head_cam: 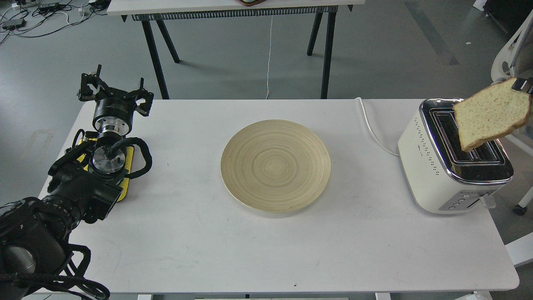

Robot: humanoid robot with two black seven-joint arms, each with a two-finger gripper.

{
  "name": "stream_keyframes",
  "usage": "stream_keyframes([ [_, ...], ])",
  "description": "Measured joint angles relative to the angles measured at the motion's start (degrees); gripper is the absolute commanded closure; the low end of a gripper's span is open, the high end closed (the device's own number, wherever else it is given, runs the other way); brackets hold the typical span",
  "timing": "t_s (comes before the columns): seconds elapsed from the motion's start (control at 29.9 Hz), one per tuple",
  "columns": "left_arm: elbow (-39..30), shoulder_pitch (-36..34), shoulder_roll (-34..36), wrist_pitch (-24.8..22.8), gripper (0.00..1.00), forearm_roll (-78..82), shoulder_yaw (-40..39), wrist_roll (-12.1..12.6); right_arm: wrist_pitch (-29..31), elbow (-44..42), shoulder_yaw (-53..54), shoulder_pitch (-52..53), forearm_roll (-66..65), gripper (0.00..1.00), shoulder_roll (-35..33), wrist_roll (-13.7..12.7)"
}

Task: Put bread in toaster with right arm
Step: 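Lower the bread slice into the toaster slot with the right gripper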

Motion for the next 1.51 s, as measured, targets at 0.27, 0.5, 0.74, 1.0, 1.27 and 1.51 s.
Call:
stream_keyframes([
  [0.27, 0.0, 0.0, 0.0, 0.0, 0.0, 0.0, 0.0, 0.0, 0.0, -1.0, -0.1, -0.7, -0.2, 1.0, 0.8, -0.3],
  [0.5, 0.0, 0.0, 0.0, 0.0, 0.0, 0.0, 0.0, 0.0, 0.0, -1.1, -0.1, -1.4, -0.3, 1.0, 1.1, -0.3],
  [0.74, 0.0, 0.0, 0.0, 0.0, 0.0, 0.0, 0.0, 0.0, -0.1, -1.9, -0.1, -2.2, -1.4, 1.0, 2.6, -0.4],
  [1.0, 0.0, 0.0, 0.0, 0.0, 0.0, 0.0, 0.0, 0.0, -0.2, -3.2, -0.1, -3.1, -1.4, 1.0, 3.9, -0.4],
  [1.27, 0.0, 0.0, 0.0, 0.0, 0.0, 0.0, 0.0, 0.0, -0.2, -8.3, 0.0, -4.5, -1.5, 0.96, 9.3, -0.4],
  [1.51, 0.0, 0.0, 0.0, 0.0, 0.0, 0.0, 0.0, 0.0, -0.6, -10.6, -0.1, -6.0, -1.5, 0.79, 13.3, -0.3],
])
